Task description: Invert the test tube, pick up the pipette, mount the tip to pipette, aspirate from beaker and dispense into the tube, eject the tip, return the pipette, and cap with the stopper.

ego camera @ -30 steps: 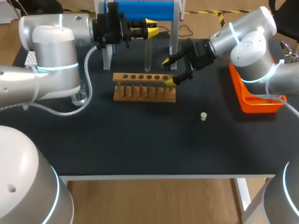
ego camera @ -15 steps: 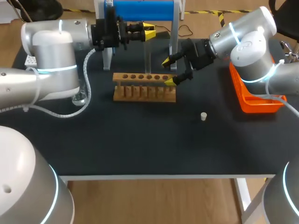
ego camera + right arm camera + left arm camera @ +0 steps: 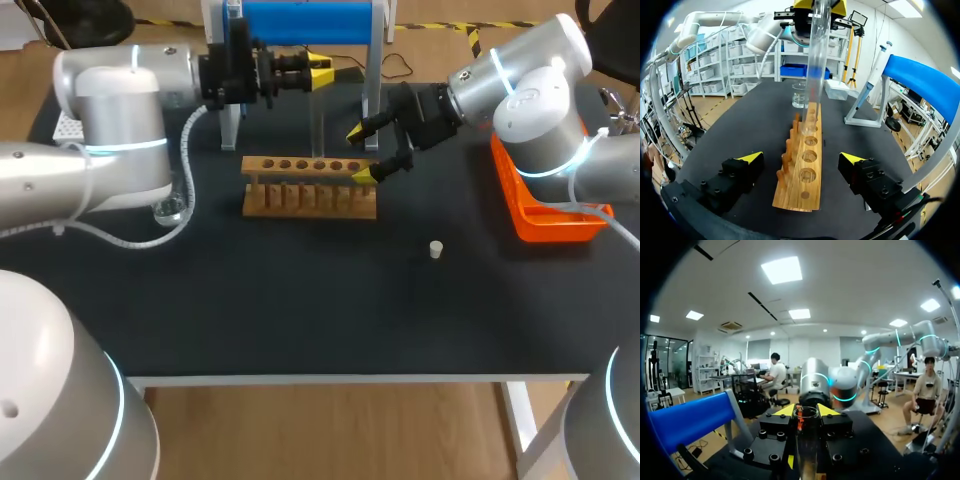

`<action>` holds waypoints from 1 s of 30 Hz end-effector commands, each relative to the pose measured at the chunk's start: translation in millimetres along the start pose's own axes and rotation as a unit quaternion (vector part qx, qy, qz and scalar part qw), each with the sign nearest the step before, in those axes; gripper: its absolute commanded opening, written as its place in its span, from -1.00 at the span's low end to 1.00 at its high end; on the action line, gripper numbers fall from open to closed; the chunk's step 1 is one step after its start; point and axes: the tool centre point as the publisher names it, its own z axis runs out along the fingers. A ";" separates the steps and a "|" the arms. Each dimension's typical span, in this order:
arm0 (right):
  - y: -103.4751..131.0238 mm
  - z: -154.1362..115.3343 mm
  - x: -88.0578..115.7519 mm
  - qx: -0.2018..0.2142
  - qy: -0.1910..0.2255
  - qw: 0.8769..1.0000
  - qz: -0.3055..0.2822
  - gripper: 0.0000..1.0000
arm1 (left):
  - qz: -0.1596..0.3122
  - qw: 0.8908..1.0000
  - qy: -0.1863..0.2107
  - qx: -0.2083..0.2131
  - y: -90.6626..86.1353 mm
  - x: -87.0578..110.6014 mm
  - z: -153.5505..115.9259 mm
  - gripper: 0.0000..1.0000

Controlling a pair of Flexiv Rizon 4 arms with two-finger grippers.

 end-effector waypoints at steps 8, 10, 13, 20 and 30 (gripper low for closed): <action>0.3 -1.0 0.4 0.001 0.000 1.000 0.000 1.00 | 0.001 1.000 -0.001 -0.022 9.6 -4.4 8.0 -1.00; 0.3 -1.0 0.4 0.001 0.000 1.000 0.000 1.00 | 0.001 1.000 -0.003 -0.022 11.1 -4.5 8.4 -1.00; 0.3 -1.0 0.4 0.001 0.000 1.000 0.000 1.00 | 0.002 1.000 -0.004 -0.018 11.6 -4.4 8.9 -1.00; 0.3 -1.0 0.4 0.001 0.000 1.000 0.000 1.00 | 0.001 1.000 -0.005 -0.013 14.7 -2.4 11.0 -1.00; 0.3 -1.0 0.4 0.001 0.000 1.000 0.000 1.00 | 0.002 1.000 -0.014 -0.012 20.0 -1.5 8.6 -1.00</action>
